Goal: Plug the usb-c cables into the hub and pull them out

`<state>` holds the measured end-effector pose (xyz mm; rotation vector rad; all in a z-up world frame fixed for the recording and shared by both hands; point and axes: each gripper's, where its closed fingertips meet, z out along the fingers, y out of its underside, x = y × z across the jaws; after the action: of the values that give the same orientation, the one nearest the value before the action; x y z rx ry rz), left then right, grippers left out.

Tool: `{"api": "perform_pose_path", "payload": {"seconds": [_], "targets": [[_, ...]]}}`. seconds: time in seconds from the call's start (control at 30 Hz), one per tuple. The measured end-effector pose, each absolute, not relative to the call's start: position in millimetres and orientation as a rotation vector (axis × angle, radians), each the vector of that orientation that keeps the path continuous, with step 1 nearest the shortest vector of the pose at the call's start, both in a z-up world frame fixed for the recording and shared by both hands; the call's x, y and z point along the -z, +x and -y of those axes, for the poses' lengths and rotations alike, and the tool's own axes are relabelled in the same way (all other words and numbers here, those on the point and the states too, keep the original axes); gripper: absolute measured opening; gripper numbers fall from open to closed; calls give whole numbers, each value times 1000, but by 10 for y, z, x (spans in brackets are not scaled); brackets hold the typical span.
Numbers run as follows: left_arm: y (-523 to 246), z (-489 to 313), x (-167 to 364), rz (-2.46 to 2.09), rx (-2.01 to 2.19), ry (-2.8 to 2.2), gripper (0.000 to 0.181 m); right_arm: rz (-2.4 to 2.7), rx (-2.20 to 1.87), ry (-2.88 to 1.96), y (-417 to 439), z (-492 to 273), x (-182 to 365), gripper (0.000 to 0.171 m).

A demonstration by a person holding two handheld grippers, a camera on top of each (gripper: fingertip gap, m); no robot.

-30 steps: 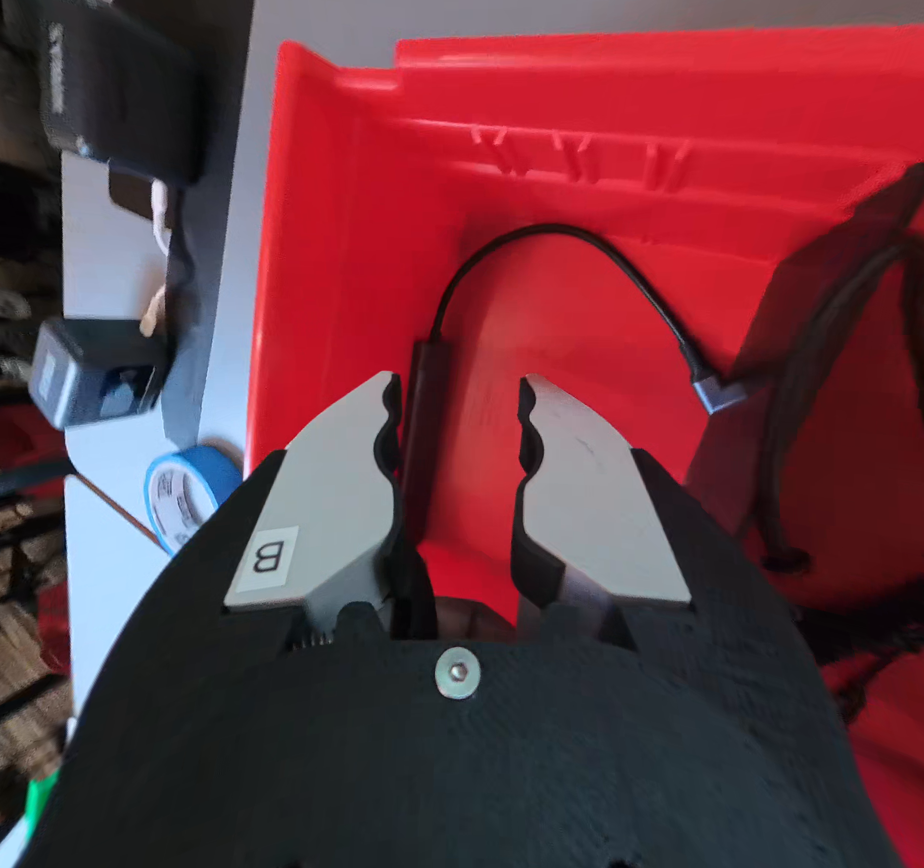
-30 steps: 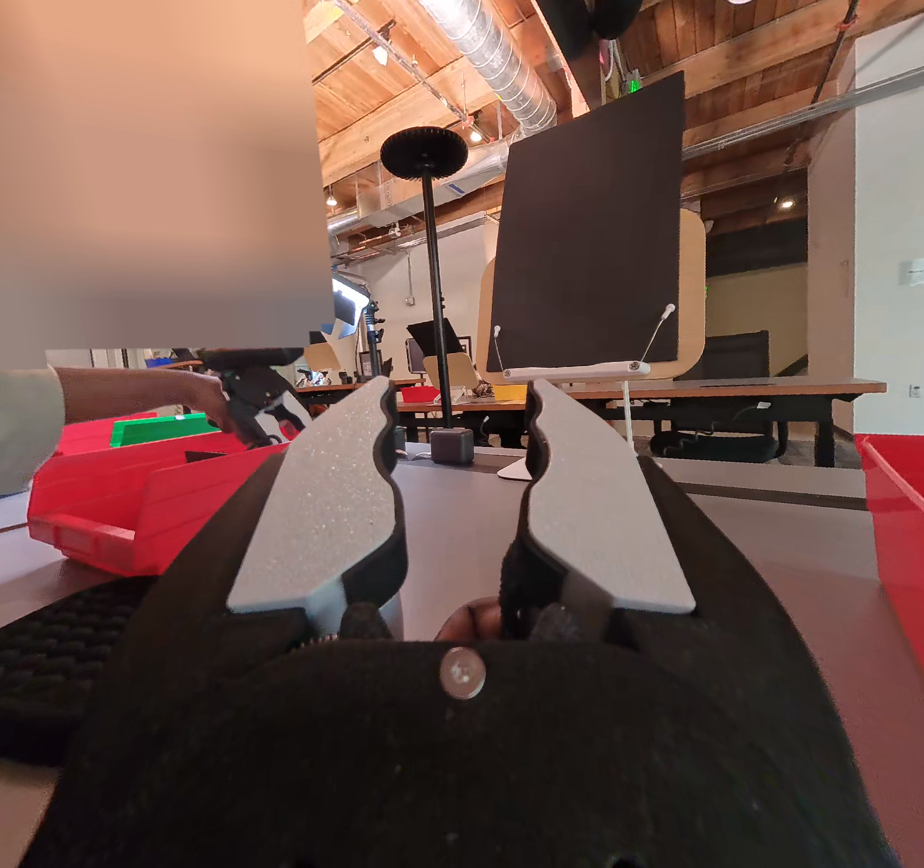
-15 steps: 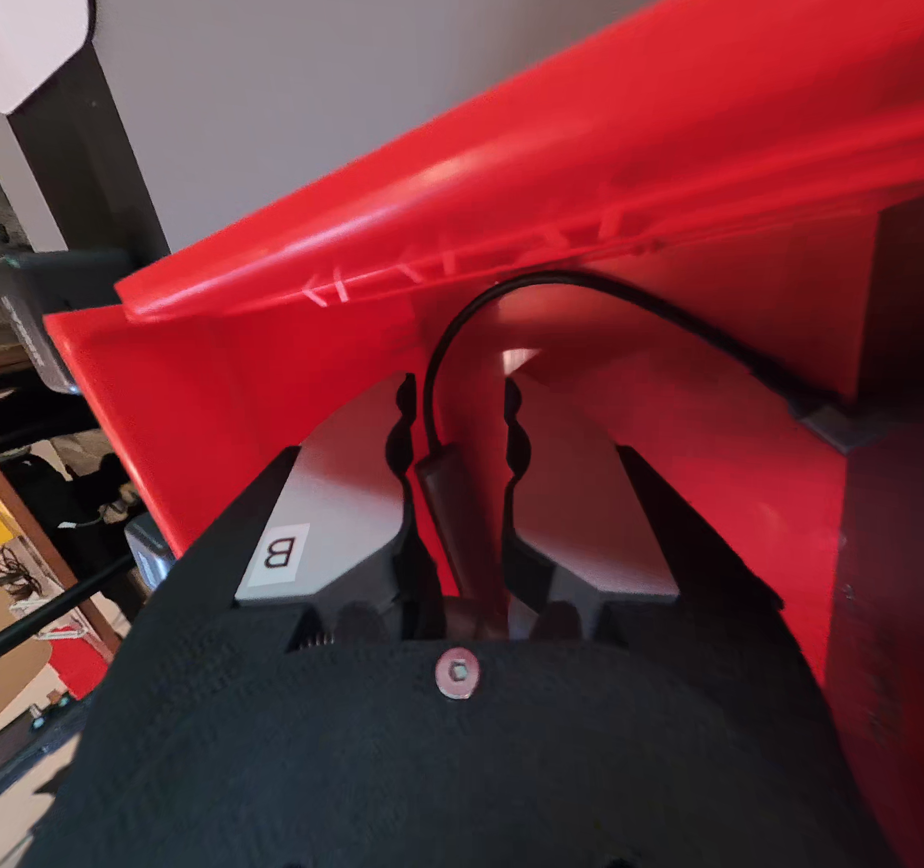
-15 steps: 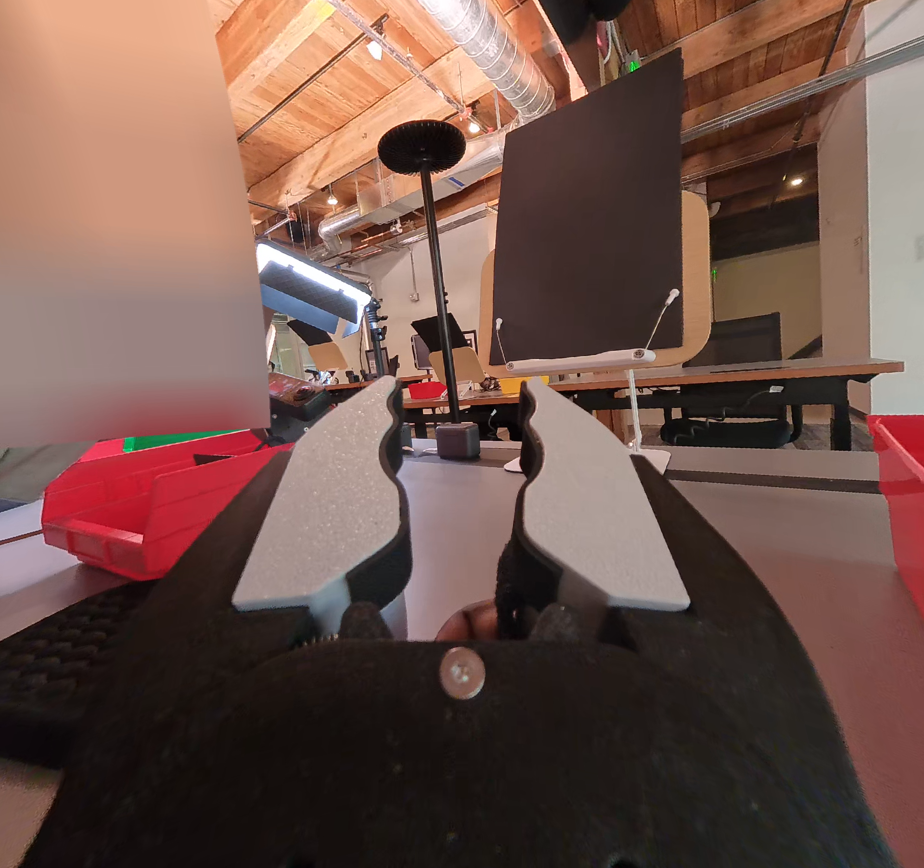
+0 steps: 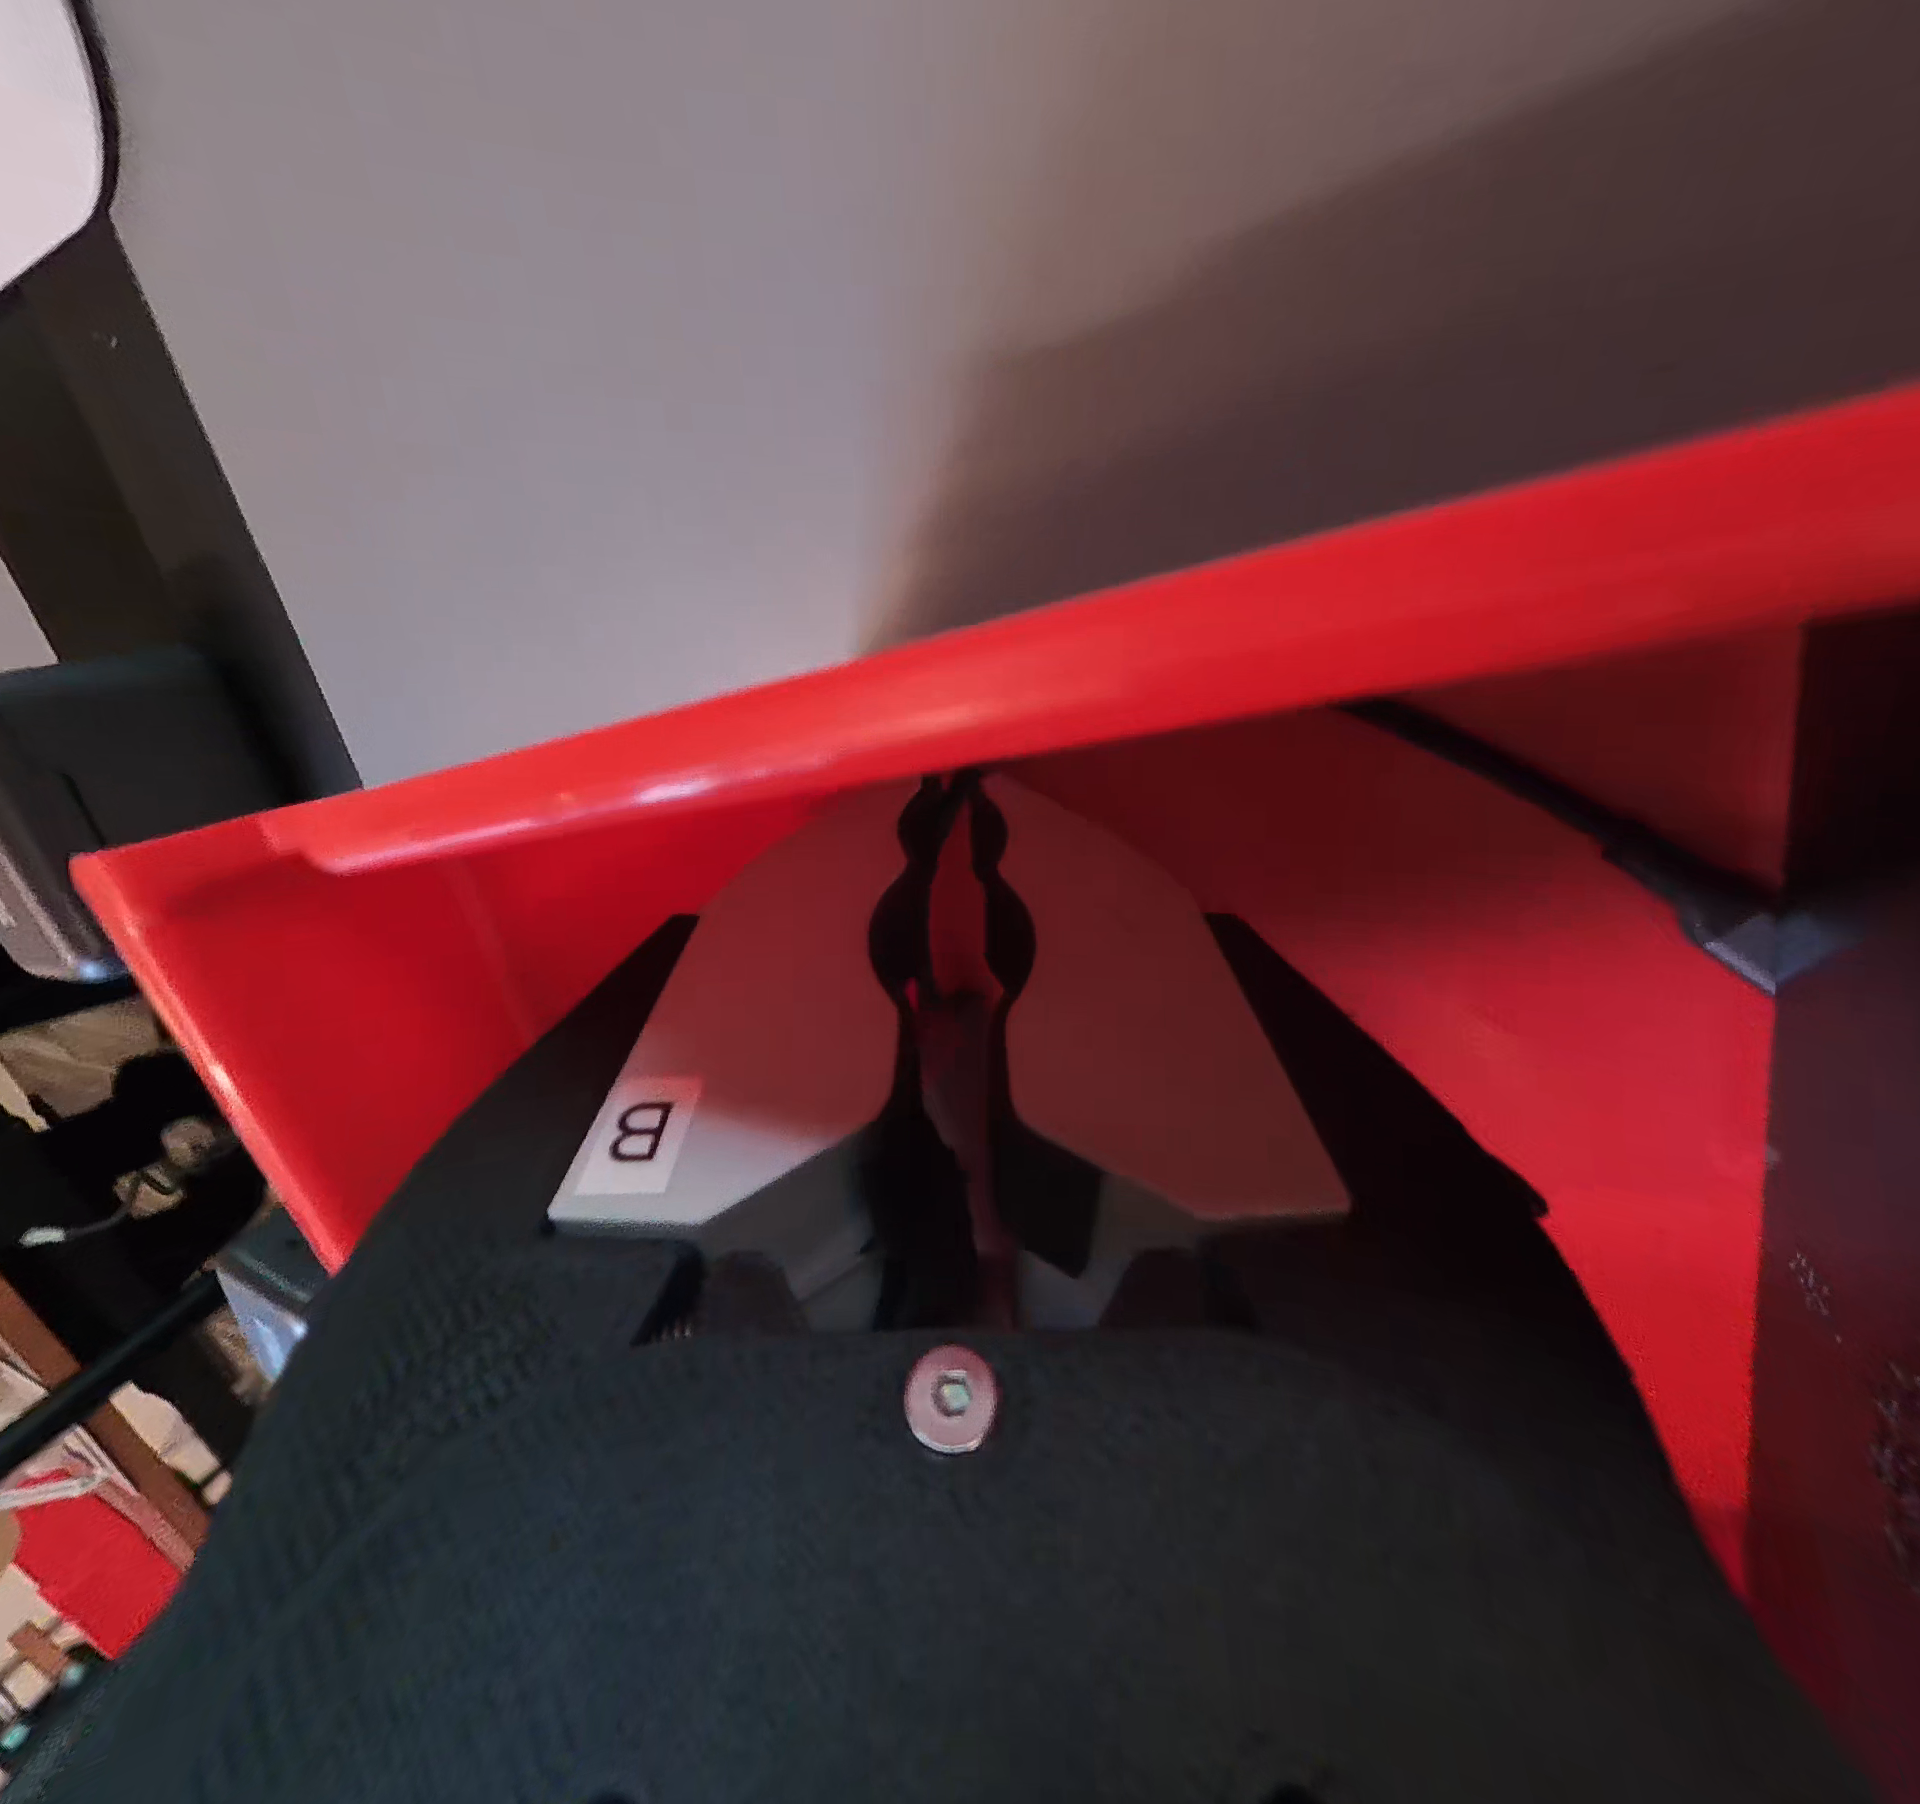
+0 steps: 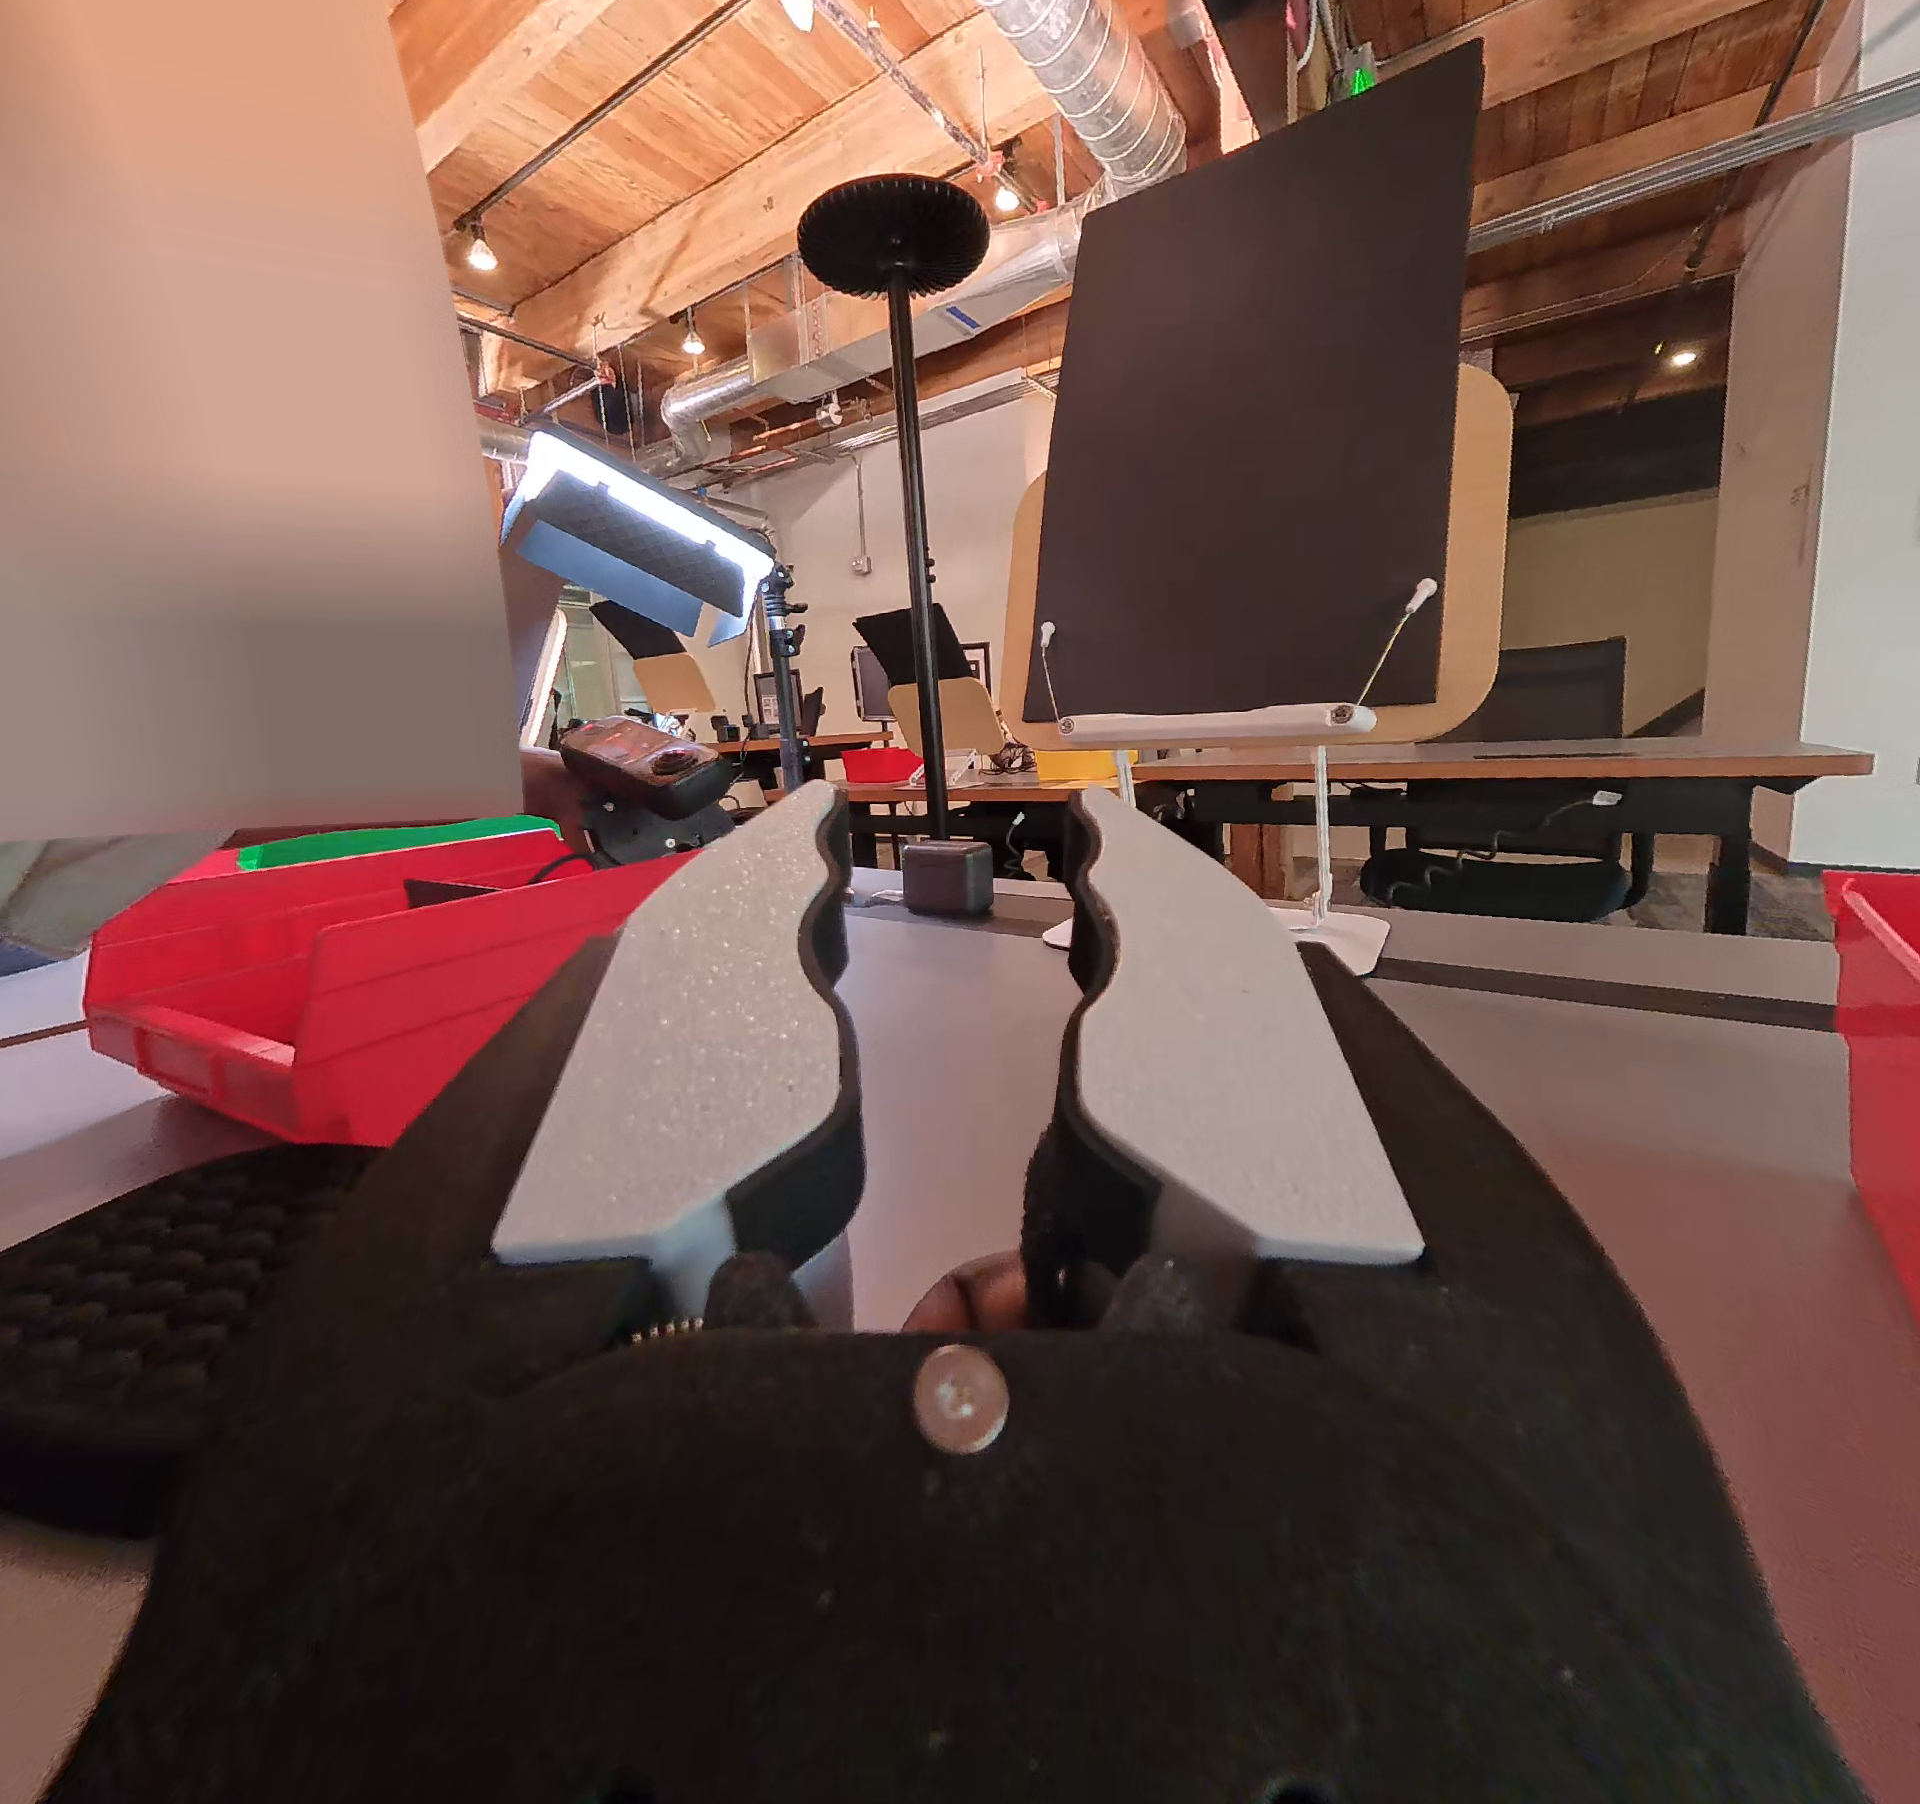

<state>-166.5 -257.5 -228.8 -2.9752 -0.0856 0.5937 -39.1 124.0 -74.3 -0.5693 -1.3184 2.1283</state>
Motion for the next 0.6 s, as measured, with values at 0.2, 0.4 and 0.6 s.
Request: {"api": "perform_pose_path", "payload": {"seconds": [0.2,0.4,0.6], "targets": [[-1299,2539,2186,-104,-389,-3040,4,1310,-2147,-587,-408,-1260,741,37],[-1229,2624,1899,-78,-485,-3006,4,1278,-2175,-612,-418,-1309,725,36],[-1307,2920,1660,121,-783,-3050,4,1269,-2185,-606,-404,-1320,714,36]]}}
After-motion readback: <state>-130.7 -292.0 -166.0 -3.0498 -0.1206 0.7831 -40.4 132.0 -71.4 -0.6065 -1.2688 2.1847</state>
